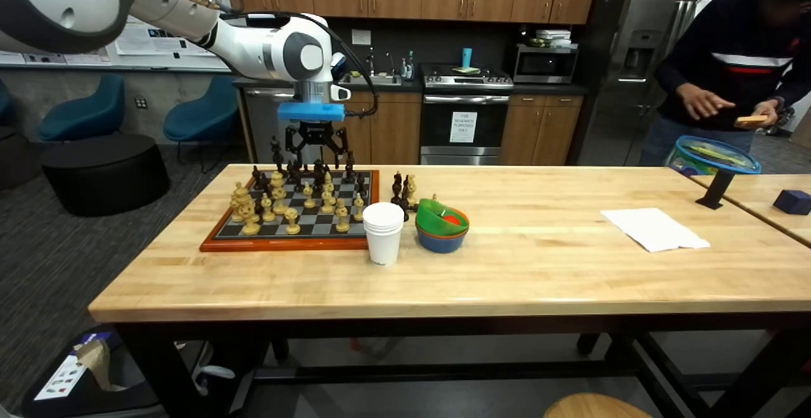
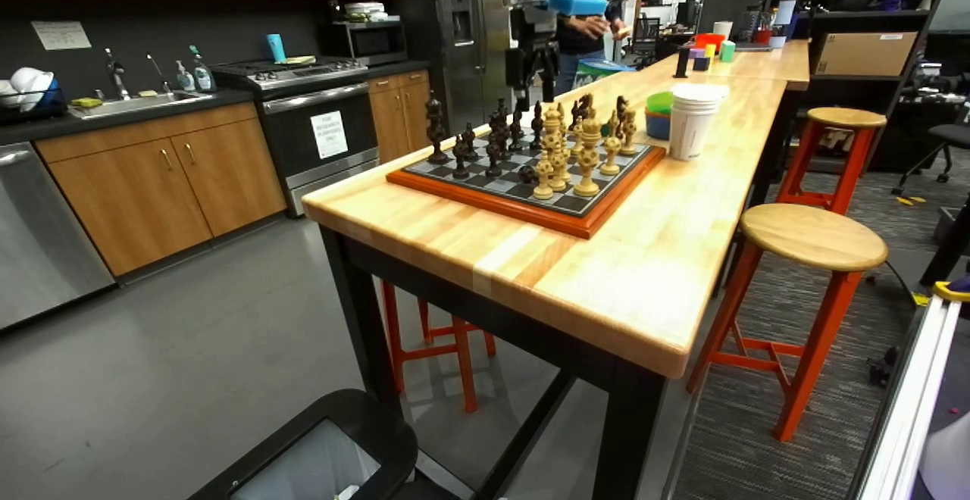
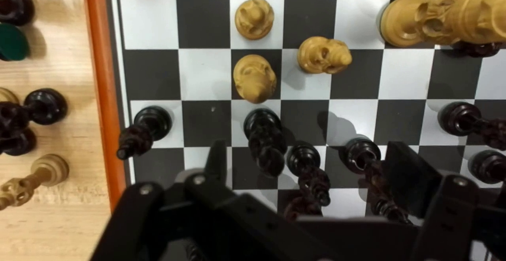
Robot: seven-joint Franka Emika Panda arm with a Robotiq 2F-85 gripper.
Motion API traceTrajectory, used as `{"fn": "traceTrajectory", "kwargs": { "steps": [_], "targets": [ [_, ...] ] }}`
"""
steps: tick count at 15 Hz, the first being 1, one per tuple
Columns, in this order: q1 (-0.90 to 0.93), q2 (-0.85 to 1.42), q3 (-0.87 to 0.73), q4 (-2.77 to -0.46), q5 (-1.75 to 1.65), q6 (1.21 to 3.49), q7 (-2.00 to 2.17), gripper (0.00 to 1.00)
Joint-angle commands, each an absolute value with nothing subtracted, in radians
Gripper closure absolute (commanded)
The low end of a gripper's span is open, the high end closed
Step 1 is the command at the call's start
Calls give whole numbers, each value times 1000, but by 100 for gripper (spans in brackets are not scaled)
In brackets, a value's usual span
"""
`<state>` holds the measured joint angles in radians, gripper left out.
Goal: Move one yellow chess piece one step forward, then move one black piece to the right back corner of the chess board
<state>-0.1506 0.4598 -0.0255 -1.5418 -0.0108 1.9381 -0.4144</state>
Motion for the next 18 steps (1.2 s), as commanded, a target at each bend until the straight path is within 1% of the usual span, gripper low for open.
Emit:
{"fn": "traceTrajectory", "kwargs": {
  "steps": [1,5,6,7,9,13,16,17,18],
  "targets": [
    [-166,498,-19,-1491,-8,1930,-449,0],
    [-174,527,-16,-1459,-6,1925,-464,0],
    [-175,533,-16,-1452,-6,1923,-468,23],
    [-176,538,-15,-1446,-6,1924,-471,26],
    [-182,547,-15,-1435,-4,1922,-478,38],
    [-190,553,-14,-1427,-3,1923,-487,71],
    [-185,555,-12,-1427,-4,1925,-478,93],
    [-184,554,-11,-1426,-4,1925,-477,98],
    [-183,554,-9,-1426,-4,1924,-476,94]
  ]
}}
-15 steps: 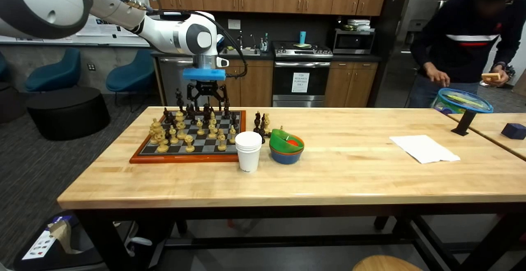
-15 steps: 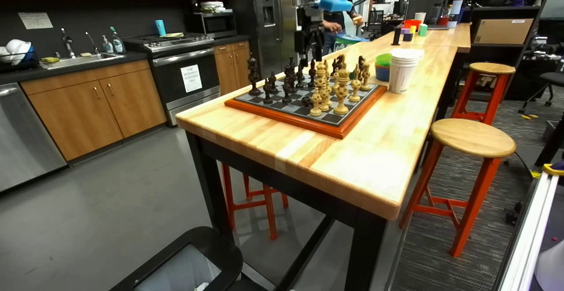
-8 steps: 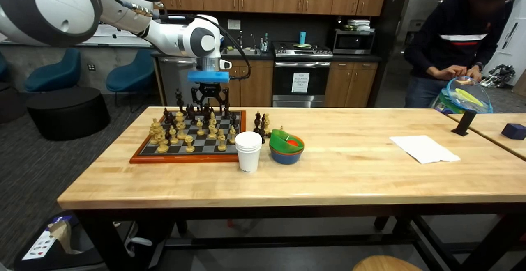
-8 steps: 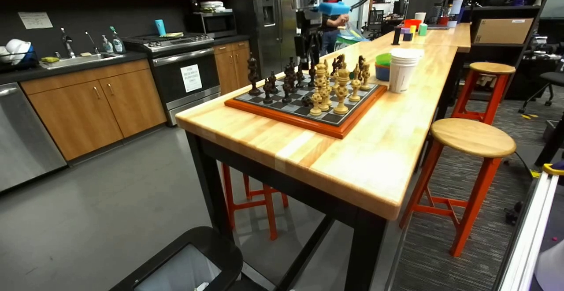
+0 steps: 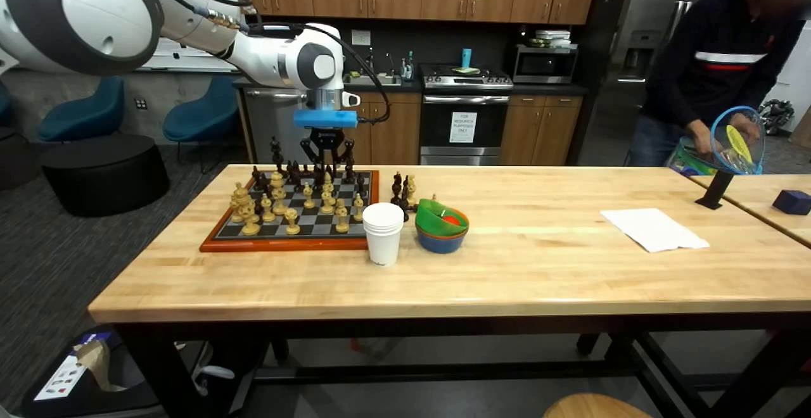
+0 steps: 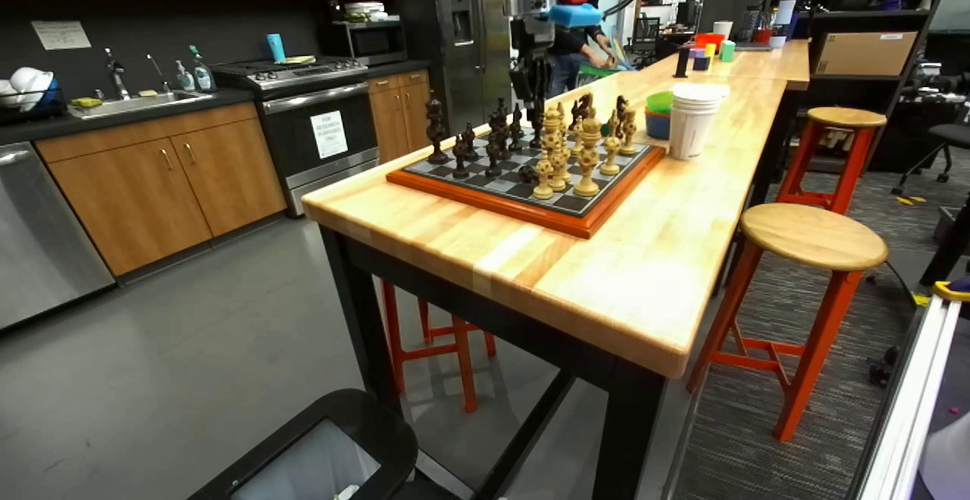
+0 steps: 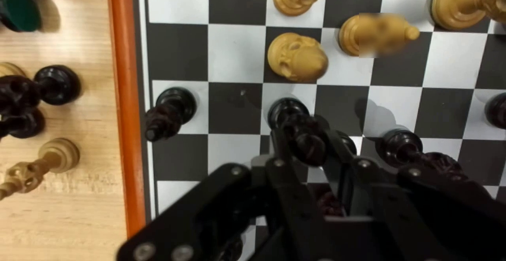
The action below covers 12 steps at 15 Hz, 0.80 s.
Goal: Move one yellow chess piece one step forward, then move one black piece to the right back corner of the chess board
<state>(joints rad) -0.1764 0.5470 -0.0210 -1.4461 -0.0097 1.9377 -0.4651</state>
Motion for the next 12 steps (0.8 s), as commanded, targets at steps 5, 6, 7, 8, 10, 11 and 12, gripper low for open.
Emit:
{"fn": "traceTrajectory", "kwargs": {
  "steps": [5,6,7,8,10,11,12],
  "targets": [
    [-182,550,-7,-1432,-7,1925,-474,94],
    [-182,550,-8,-1433,-8,1926,-474,94],
    [-181,549,-8,-1434,-8,1927,-473,94],
    [-181,548,-9,-1435,-10,1928,-472,94],
    [-180,547,-9,-1436,-10,1929,-472,94],
    [-180,546,-9,-1437,-10,1929,-472,94],
    [-180,545,-9,-1438,-10,1928,-472,94]
  ]
}}
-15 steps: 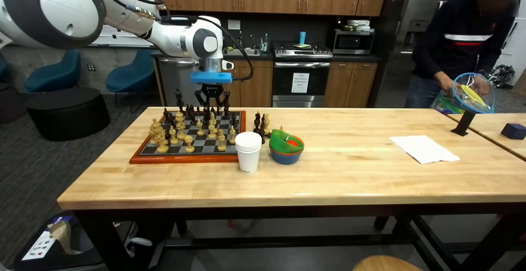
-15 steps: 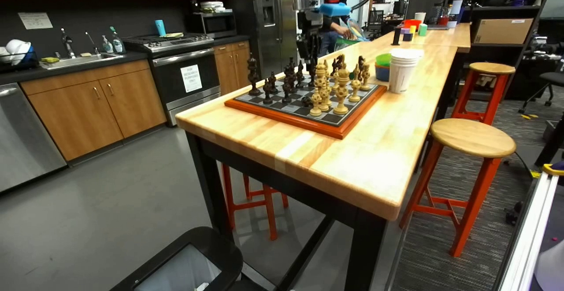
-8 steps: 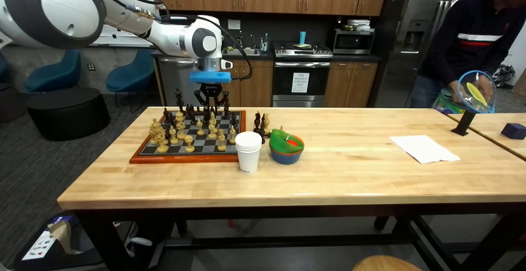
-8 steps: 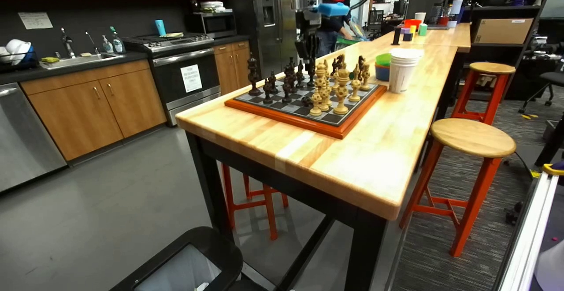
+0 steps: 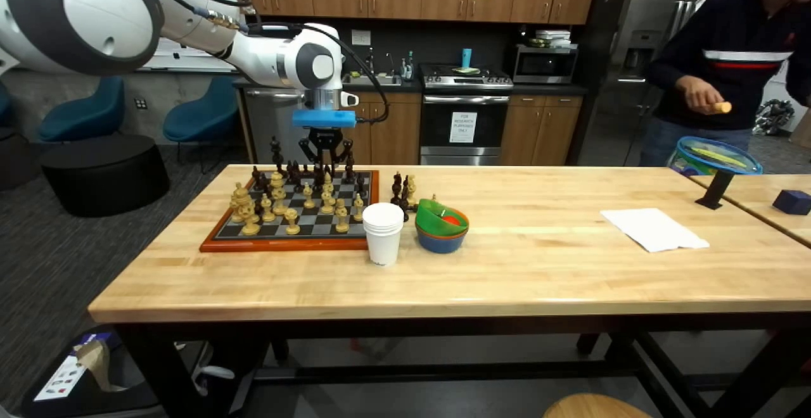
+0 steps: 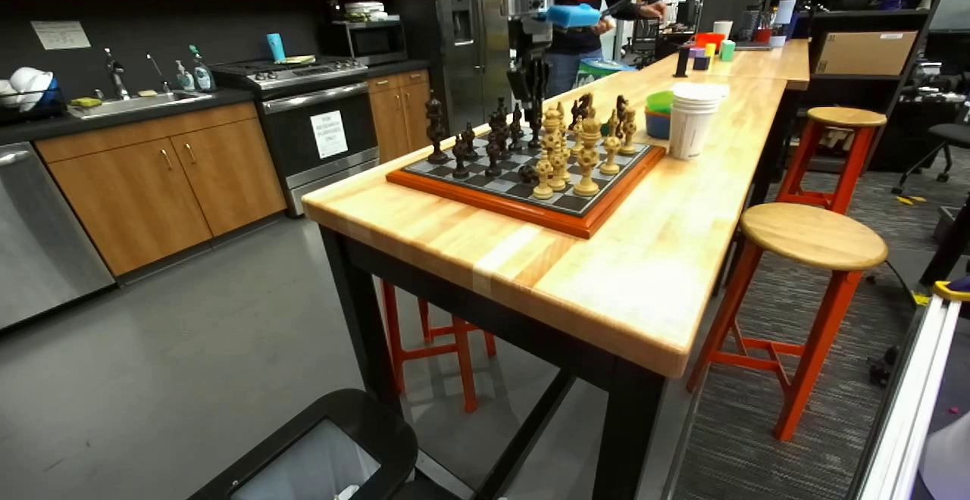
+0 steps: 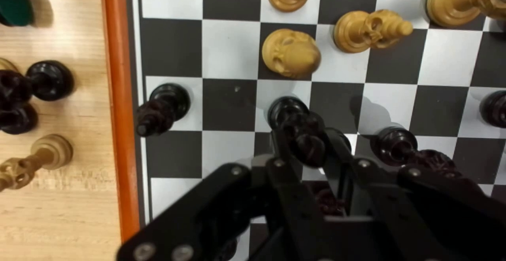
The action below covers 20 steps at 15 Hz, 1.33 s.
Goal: Move one yellow chess piece one step forward, then move one black piece to the right back corner of the chess board
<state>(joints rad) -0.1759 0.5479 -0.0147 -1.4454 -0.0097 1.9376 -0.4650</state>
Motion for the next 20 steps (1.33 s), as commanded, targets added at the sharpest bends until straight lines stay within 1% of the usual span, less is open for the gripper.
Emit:
{"fn": "traceTrajectory", "kwargs": {
  "steps": [1,20],
  "targets": [
    [-180,545,-8,-1438,-10,1929,-472,94],
    [-165,541,-2,-1436,-14,1922,-460,94]
  ]
}}
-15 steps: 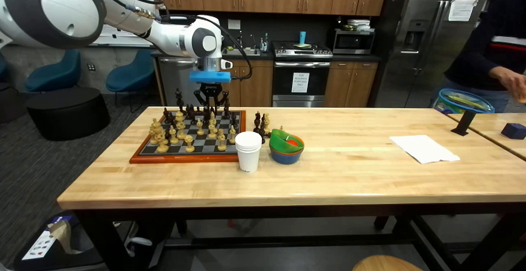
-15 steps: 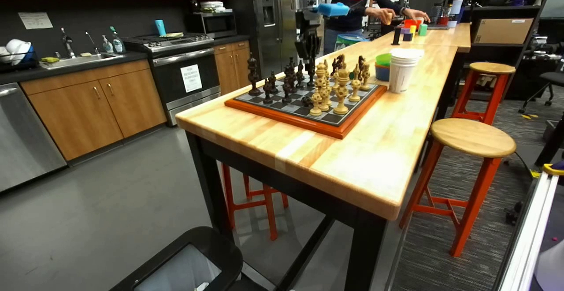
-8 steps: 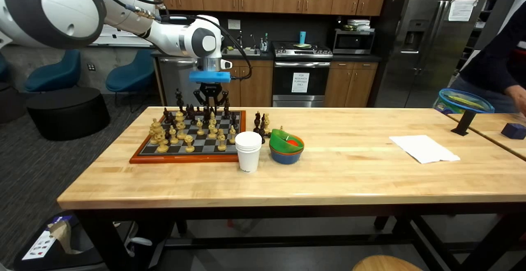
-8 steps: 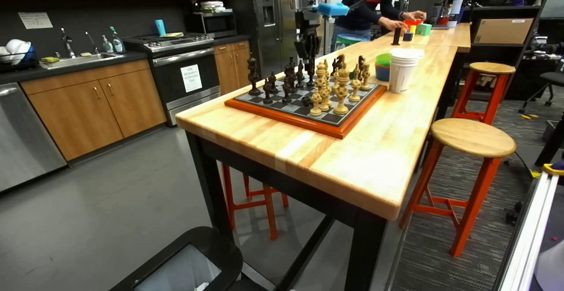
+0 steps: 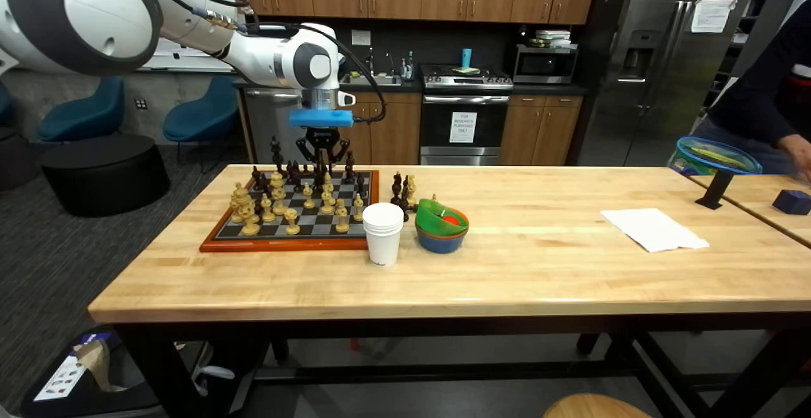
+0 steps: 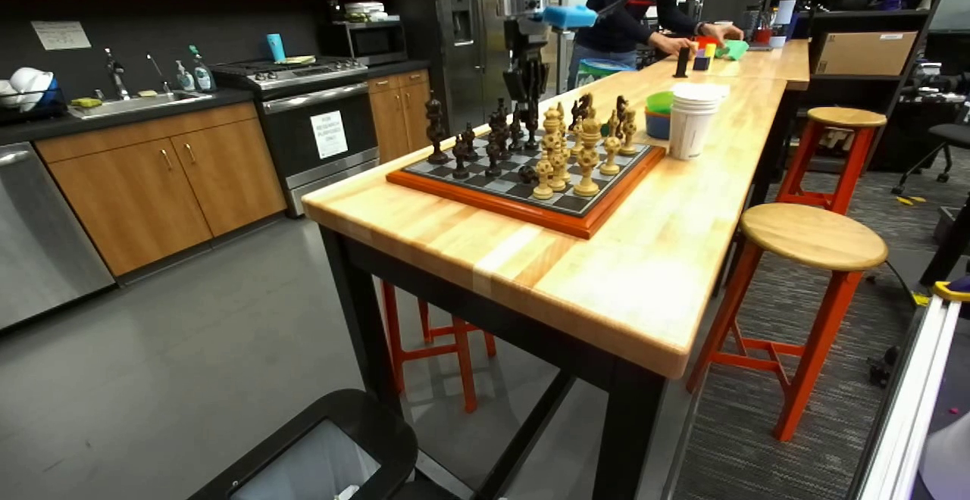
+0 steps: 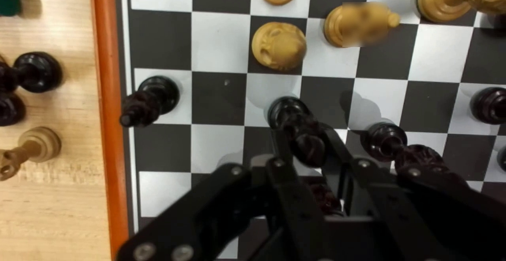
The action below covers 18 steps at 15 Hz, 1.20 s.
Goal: Move one yellow chess piece one step forward, then move one black piece to the right back corner of the chess board
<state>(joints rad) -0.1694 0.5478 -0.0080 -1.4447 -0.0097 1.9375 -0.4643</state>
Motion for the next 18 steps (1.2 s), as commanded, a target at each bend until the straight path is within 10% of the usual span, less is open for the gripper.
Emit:
{"fn": "traceTrajectory", "kwargs": {
  "steps": [1,18],
  "targets": [
    [-167,539,-3,-1437,-14,1923,-464,94],
    [-157,545,-26,-1431,-34,2000,-399,94]
  ]
}}
